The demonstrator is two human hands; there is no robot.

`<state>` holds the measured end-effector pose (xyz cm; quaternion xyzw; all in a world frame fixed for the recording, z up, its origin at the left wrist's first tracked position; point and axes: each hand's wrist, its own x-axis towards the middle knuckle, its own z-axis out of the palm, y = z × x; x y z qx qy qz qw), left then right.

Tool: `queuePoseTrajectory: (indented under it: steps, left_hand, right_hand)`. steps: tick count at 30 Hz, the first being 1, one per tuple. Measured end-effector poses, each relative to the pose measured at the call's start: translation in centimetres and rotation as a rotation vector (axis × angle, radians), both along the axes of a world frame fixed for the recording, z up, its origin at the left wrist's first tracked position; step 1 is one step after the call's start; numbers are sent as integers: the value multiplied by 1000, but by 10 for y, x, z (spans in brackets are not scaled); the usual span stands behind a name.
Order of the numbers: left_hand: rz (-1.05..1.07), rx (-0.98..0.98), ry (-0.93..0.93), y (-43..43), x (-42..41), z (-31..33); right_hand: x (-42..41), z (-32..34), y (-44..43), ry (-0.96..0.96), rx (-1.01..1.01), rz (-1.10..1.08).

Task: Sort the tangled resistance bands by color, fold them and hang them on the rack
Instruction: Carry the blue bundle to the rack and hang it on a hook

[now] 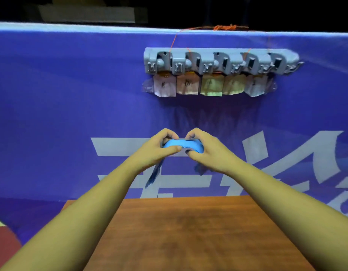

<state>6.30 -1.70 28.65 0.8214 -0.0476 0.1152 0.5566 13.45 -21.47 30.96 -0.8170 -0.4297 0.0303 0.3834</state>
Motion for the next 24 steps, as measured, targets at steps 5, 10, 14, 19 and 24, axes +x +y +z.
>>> queuePoseTrajectory:
  steps: [5,10,14,19,24]
  left_hand:
    - [32,187,-85,-50,20,37]
    - [23,307,-152,-95,46,68]
    - [25,291,-206,-127,73,90]
    - [59,170,-277,-153,109,119]
    - [149,46,-338,-168,142,141]
  right_hand:
    - [32,26,-48,-32,107,-98]
    - [57,54,-92,-50,185,-131]
    - [76,76,-124,-81,227,-164]
    - [104,97,-148,-158,346,-296]
    - [127,120,-141,-206,415,-358]
